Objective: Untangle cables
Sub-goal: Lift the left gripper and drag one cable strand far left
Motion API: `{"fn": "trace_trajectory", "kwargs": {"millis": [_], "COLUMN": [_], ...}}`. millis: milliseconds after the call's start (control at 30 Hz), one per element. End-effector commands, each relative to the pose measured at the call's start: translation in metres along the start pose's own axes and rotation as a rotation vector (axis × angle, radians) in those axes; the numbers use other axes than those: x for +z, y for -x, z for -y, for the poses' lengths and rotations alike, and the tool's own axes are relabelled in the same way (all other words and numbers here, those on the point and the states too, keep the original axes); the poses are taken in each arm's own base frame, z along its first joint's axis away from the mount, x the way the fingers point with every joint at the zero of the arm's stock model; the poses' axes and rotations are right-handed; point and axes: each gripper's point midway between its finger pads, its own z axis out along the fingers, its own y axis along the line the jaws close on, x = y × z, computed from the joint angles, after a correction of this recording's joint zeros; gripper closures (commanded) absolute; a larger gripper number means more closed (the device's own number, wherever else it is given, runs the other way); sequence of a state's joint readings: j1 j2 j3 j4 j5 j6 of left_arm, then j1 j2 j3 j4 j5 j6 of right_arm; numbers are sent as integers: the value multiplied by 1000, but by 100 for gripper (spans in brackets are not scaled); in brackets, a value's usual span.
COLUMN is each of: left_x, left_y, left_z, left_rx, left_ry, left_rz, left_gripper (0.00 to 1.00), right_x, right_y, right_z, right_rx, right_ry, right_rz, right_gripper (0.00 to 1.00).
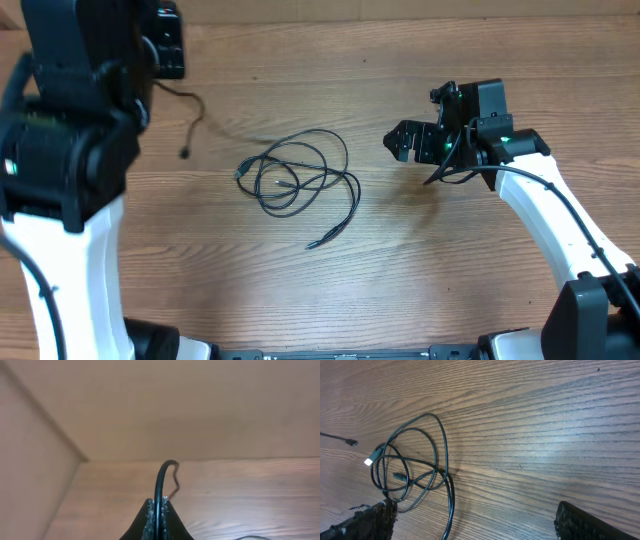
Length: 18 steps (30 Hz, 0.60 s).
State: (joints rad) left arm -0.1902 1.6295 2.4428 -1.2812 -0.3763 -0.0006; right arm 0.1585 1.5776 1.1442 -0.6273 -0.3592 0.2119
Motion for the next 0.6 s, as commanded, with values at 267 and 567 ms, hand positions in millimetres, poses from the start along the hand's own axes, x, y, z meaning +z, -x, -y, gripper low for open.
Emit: {"fn": "trace_trajectory", "kwargs": {"millis": [267,567], "left_x": [82,143], "left_y": [-58,-121], "left_z": [-80,-133], "left_rx": [-206,-289], "left_ry": [61,158], "left_rz": [-247,-451], "left_gripper": [96,96], "right_x": [0,0], "right_y": [0,0], "right_z": [0,0], "right_rx": [0,0], "right_ry": [2,2], "right_rz": [-4,-4], "right_gripper": [0,0]}}
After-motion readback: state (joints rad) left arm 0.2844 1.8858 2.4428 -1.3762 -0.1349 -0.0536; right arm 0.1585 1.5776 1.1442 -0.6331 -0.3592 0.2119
